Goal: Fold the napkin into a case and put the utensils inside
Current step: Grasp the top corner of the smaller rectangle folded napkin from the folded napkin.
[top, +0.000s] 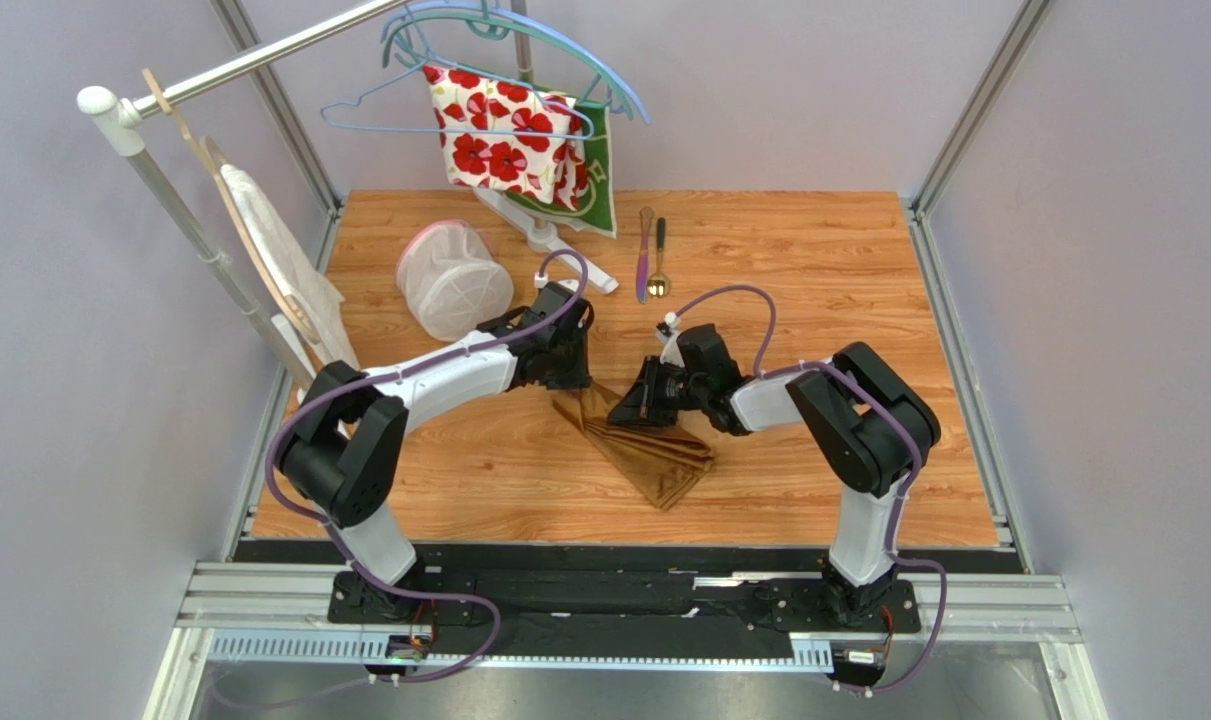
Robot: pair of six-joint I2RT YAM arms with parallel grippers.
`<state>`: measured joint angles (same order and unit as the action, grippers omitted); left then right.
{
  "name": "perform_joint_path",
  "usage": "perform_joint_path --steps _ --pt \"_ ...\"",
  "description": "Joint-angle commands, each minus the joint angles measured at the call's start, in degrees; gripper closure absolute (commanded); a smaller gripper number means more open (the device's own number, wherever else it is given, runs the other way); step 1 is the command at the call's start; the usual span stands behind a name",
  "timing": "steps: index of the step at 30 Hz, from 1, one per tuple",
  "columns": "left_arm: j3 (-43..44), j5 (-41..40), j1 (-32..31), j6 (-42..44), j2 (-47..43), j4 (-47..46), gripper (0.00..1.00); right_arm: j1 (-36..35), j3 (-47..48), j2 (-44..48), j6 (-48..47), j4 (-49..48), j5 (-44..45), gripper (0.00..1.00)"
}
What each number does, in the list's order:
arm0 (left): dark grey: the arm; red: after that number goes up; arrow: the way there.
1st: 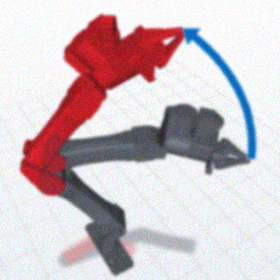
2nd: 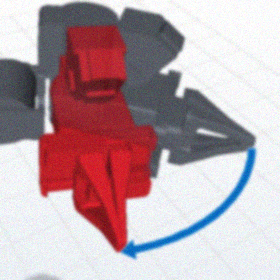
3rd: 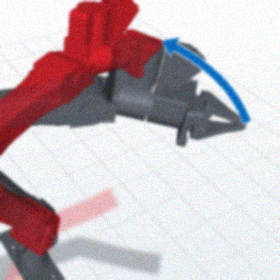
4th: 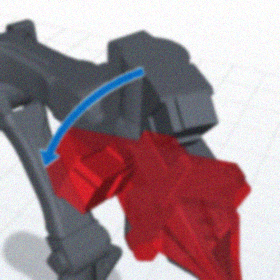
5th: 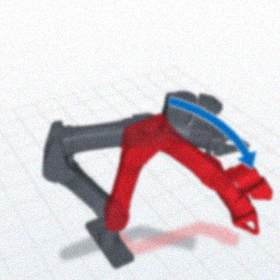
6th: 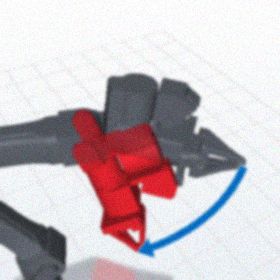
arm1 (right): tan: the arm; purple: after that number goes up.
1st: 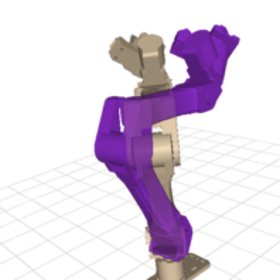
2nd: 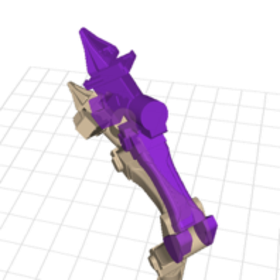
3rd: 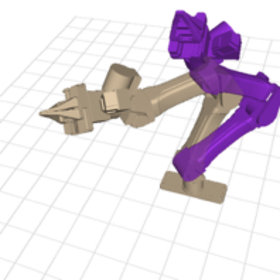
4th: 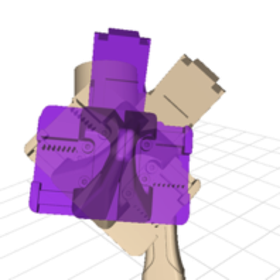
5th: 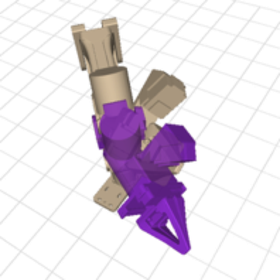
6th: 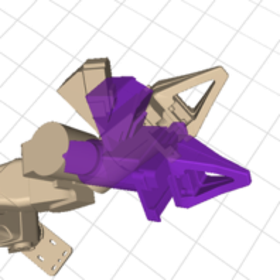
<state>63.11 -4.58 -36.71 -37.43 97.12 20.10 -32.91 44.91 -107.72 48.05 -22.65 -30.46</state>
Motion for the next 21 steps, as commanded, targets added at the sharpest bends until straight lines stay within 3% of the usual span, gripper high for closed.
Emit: perform_joint_path --steps 1,6,10,15,21 --pt "0.3 -1.0 -0.1 0.9 -4.4 1.5 0.67 -0.1 -0.9 -1.7 -0.8 1.5 3.2 1.00" --pt "-2.0 -1.3 -0.1 0.8 -9.4 3.1 0.62 -0.2 -0.6 -1.9 -0.8 1.7 3.2 1.00" --pt "-6.1 -1.7 -0.2 0.5 -12.7 4.3 0.88 -0.1 -0.4 -2.0 -0.5 1.6 3.0 1.00" --pt "-8.3 0.0 -0.2 0.9 -10.2 2.8 0.97 -0.1 -0.5 -1.9 -0.7 1.8 3.1 1.00" --pt "-9.1 1.0 -0.8 0.2 -5.0 -2.8 0.99 -0.2 -0.4 -2.0 -0.8 2.4 3.3 1.00"
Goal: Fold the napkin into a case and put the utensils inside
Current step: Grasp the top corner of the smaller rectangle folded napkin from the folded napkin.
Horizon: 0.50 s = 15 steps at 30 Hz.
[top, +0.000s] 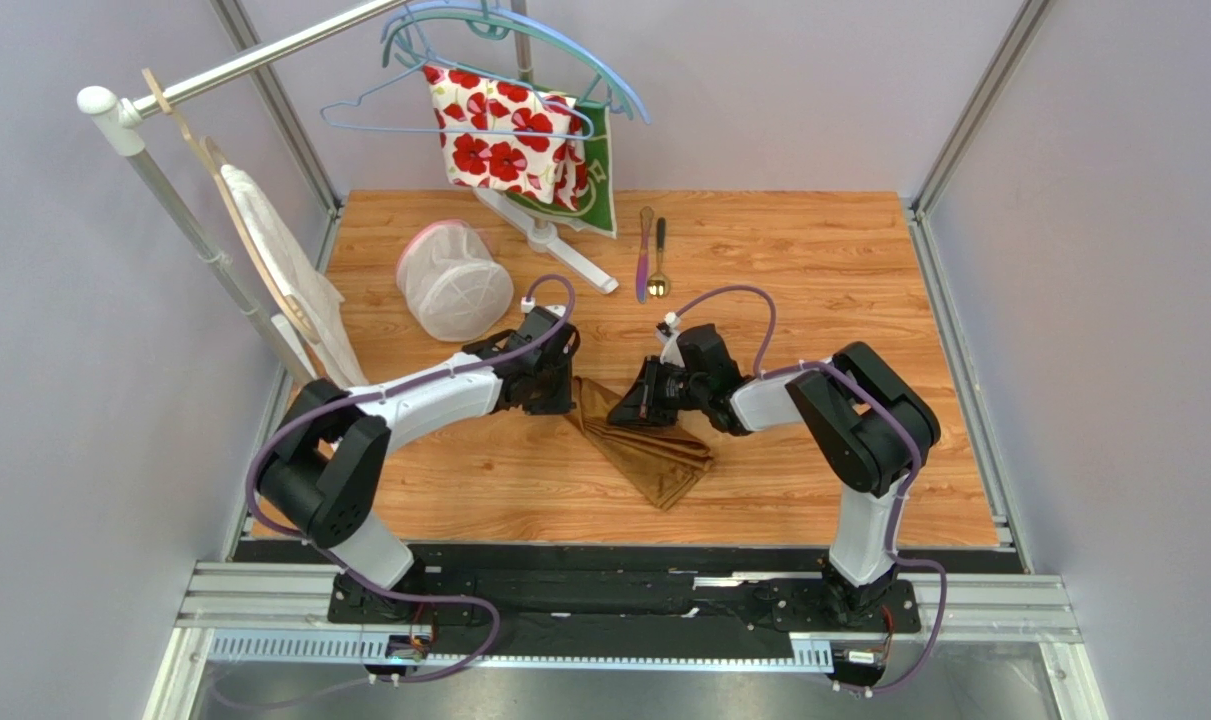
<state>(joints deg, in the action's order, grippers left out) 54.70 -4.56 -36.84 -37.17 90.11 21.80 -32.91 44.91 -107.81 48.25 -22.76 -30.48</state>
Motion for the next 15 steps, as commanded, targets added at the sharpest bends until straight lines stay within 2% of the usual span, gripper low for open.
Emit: perform_joint_path --steps 1,6,15 --pt "-0.6 1.2 -1.0 -0.3 2.4 -5.4 0.99 -0.2 -0.4 -2.0 -0.9 2.5 3.3 1.00" --pt "1.2 1.3 -3.0 -1.1 7.0 -6.3 1.00 -1.7 0.3 -2.4 1.1 1.9 4.3 1.00" --pt "1.0 0.4 -4.3 -1.7 8.0 -6.2 1.00 -4.7 0.1 -1.5 6.0 0.4 6.7 1.00"
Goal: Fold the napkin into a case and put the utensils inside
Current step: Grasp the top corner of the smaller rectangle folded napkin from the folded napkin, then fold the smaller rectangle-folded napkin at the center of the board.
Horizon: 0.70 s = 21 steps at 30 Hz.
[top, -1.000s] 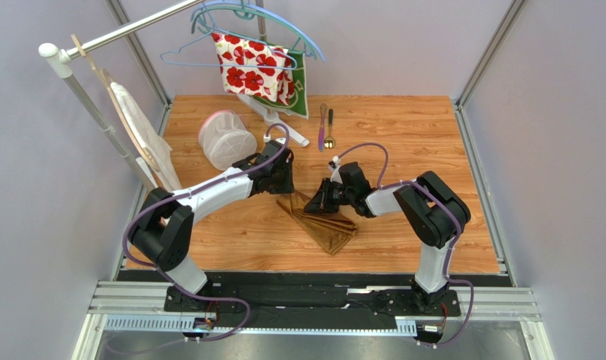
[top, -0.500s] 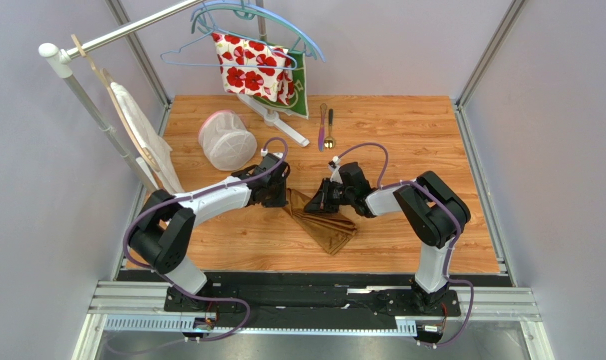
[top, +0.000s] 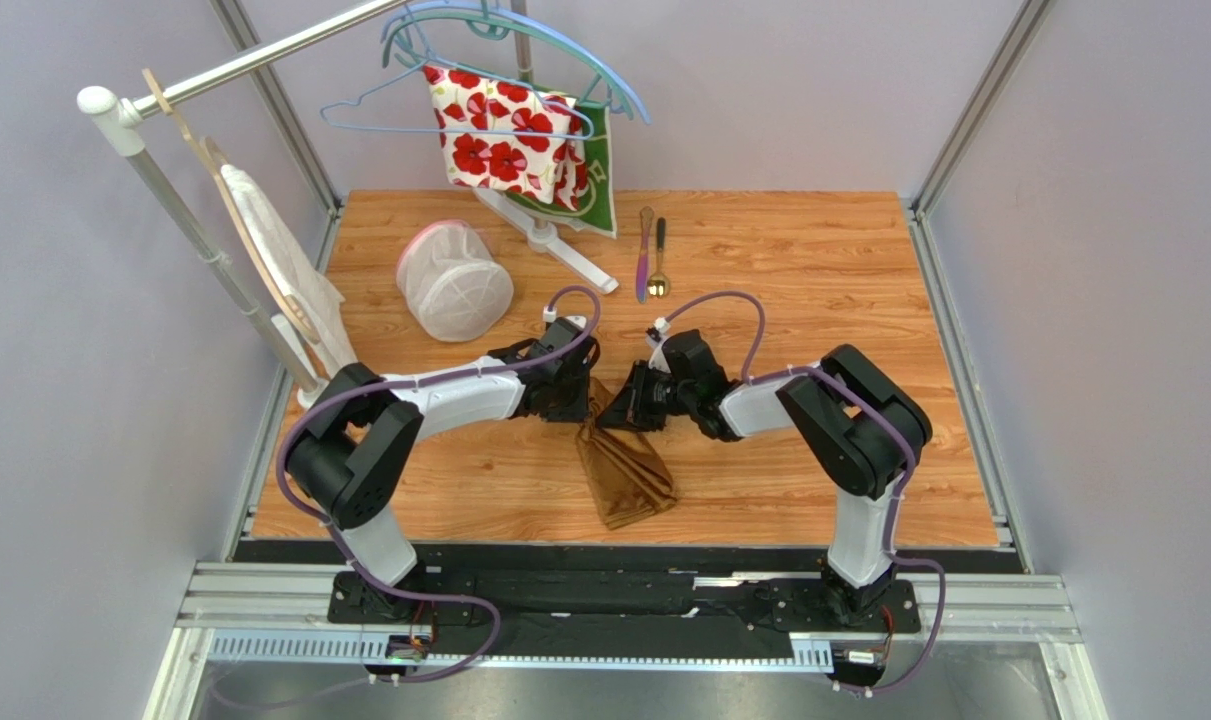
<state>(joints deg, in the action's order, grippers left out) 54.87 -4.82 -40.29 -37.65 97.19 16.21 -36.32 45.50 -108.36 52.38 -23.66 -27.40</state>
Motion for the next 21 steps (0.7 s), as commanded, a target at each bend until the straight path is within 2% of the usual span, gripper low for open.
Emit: perform_joint_path --steps 1,4,7,8,10,11,13,14,17,21 --pt "0.9 0.2 -0.8 -1.0 0.6 0.2 1.00 -1.2 -1.2 -0.7 1.8 1.5 4.1 1.00" --pt "1.4 -1.5 -0.9 0.6 -2.3 3.3 0.98 0.0 -2.2 0.7 0.5 3.3 5.2 1.00" --pt "2.3 -2.6 -0.8 2.3 -6.4 7.2 0.88 1.2 -3.3 1.6 0.4 3.2 4.9 1.00" --pt "2.6 -1.4 -0.8 2.8 -8.2 7.7 0.80 1.2 -3.5 1.8 0.3 3.1 4.8 1.00" --pt "3.0 0.1 -0.9 3.0 -10.8 9.6 0.73 1.3 -3.9 1.9 0.5 2.9 5.0 1.00" --pt "3.0 2.3 -1.1 2.8 -11.5 10.0 0.58 1.3 -4.0 1.9 0.7 2.7 4.9 1.00" --pt "2.6 4.5 -1.5 1.6 -12.8 10.5 0.47 1.3 -4.2 2.0 1.4 2.7 5.1 1.00" --pt "2.2 6.9 -1.6 0.7 -13.5 10.7 0.31 1.3 -4.2 2.0 1.7 2.6 4.8 1.00" --pt "0.4 12.6 -2.3 -4.5 -13.0 9.8 0.30 1.3 -4.3 2.4 3.1 2.1 4.0 1.00" --pt "-3.6 13.4 -2.5 -12.3 -11.8 1.8 0.33 1.3 -5.2 3.3 4.6 0.4 3.5 1.00"
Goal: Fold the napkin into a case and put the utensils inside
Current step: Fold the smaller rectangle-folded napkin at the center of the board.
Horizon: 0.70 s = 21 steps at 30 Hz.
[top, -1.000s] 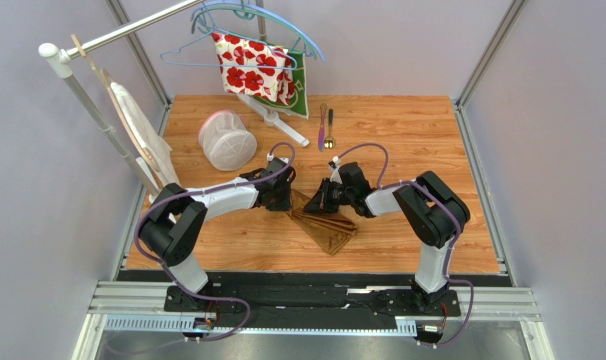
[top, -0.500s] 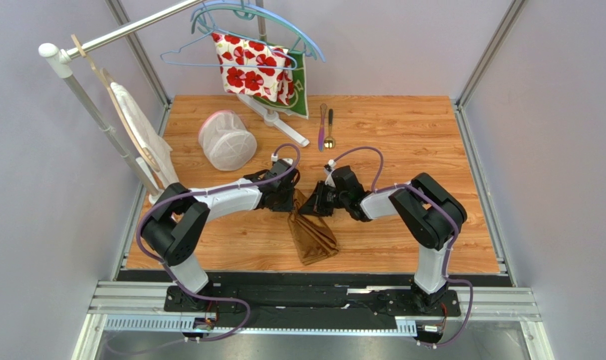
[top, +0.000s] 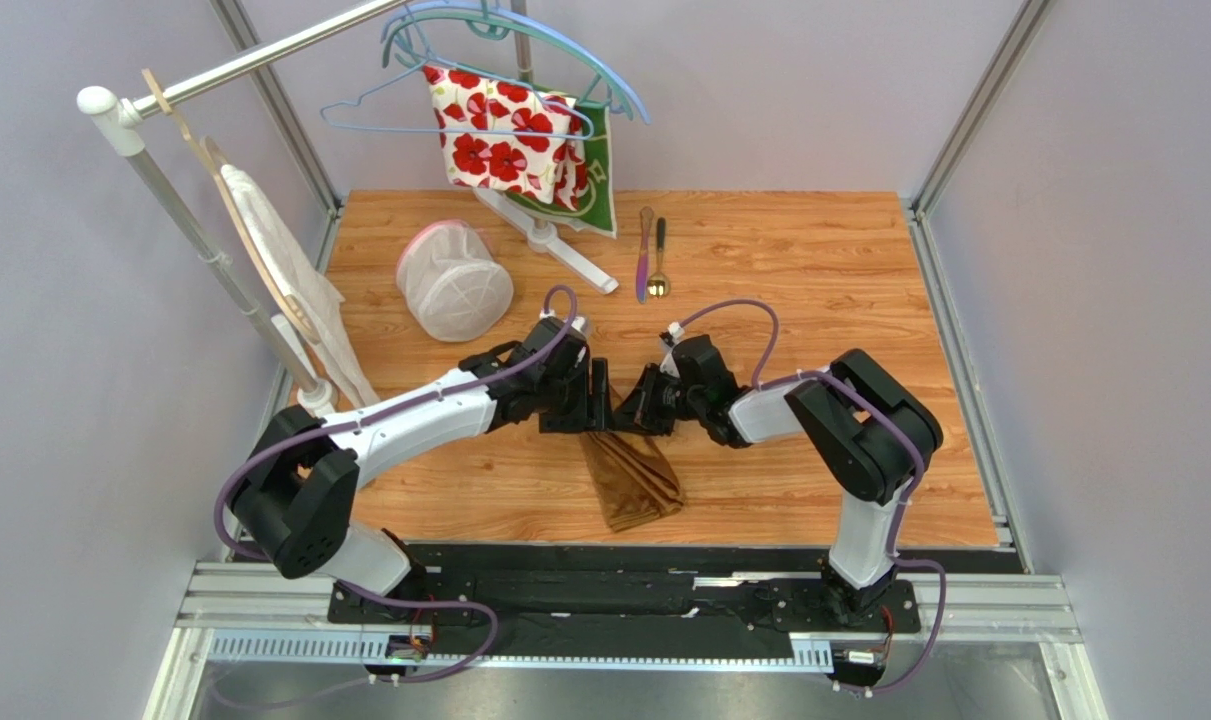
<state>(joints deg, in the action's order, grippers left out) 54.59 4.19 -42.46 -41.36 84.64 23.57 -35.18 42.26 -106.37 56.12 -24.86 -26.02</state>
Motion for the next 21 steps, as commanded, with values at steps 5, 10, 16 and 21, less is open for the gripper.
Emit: perform_joint_path --steps 5,10,16,21 --pt "-5.8 1.6 -0.4 -11.1 0.1 -13.2 0.65 0.3 -3.1 2.0 2.2 0.4 1.5 1.00" --pt "-4.4 4.1 -0.5 -6.8 1.5 -15.0 0.85 0.2 -2.3 1.9 2.2 1.8 0.5 1.00" --pt "-4.6 9.2 -1.3 -6.6 3.0 -11.2 0.64 0.2 -1.7 2.7 2.3 3.5 -0.3 1.00" --pt "-5.9 10.7 -3.2 -9.0 2.3 -13.4 0.37 0.2 -1.5 3.3 2.4 4.4 -0.3 1.00"
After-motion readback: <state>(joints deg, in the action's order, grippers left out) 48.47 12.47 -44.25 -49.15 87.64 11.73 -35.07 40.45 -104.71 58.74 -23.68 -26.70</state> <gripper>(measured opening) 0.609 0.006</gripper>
